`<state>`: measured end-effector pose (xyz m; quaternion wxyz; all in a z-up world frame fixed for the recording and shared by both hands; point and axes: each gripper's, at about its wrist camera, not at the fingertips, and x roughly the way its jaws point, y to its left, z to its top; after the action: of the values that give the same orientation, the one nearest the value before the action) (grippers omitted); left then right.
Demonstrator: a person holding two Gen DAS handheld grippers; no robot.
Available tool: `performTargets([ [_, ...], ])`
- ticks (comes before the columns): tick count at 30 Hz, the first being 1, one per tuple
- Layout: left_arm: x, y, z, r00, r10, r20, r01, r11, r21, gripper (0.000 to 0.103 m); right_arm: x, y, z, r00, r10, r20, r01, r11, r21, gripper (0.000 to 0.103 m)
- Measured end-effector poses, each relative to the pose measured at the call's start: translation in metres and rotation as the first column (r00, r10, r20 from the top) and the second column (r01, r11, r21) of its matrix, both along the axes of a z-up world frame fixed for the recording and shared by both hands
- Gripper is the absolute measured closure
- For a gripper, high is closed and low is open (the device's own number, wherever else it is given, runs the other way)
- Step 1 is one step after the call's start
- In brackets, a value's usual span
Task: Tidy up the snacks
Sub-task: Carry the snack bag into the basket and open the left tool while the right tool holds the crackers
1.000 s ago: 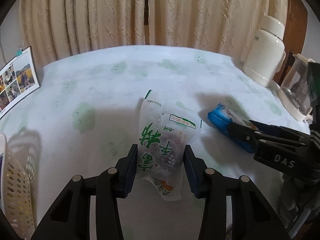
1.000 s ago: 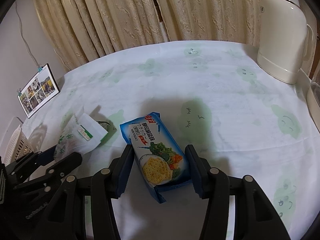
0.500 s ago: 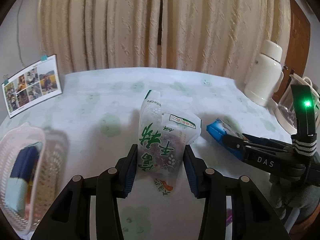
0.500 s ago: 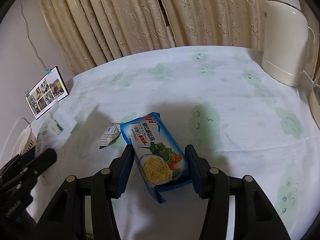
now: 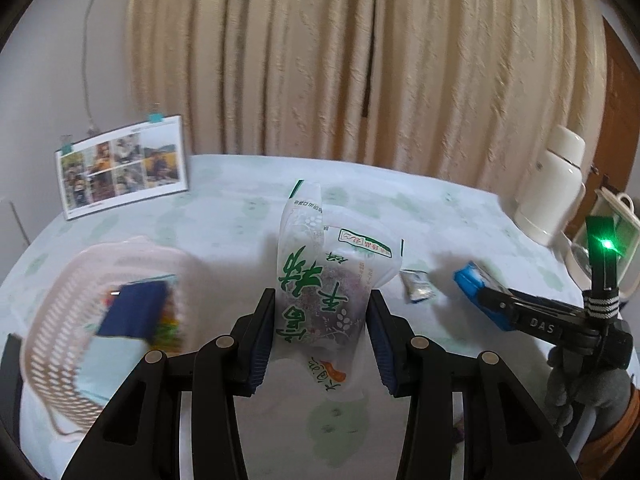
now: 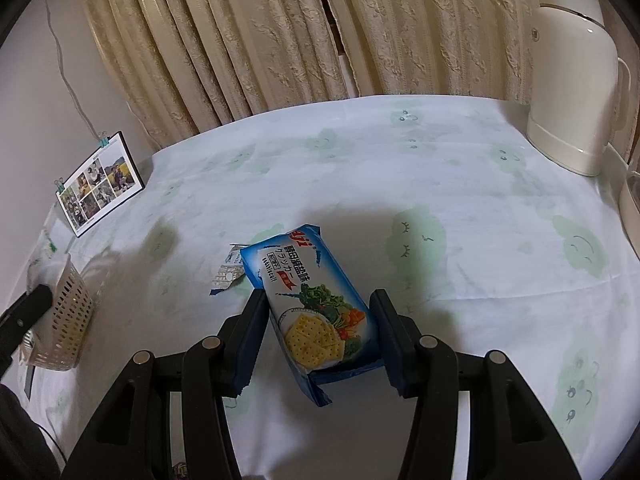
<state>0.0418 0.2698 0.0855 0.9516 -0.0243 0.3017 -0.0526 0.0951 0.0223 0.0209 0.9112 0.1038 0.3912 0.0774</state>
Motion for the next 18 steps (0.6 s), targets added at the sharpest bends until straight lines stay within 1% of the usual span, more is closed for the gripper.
performTargets([
  [7,-0.011,0.04,0.008,0.996,0.081,0.02,-0.081,0.997,-0.007,0.058,-0.002,0.002,0.001,1.0,0.003,0.002,-0.003,1.0,0.001,0.054],
  [18,-0.018,0.09,0.008,0.982,0.191,0.016,-0.19,0.982,-0.016,0.058,-0.002,0.003,0.001,1.0,0.002,0.002,-0.002,1.0,0.001,0.054],
])
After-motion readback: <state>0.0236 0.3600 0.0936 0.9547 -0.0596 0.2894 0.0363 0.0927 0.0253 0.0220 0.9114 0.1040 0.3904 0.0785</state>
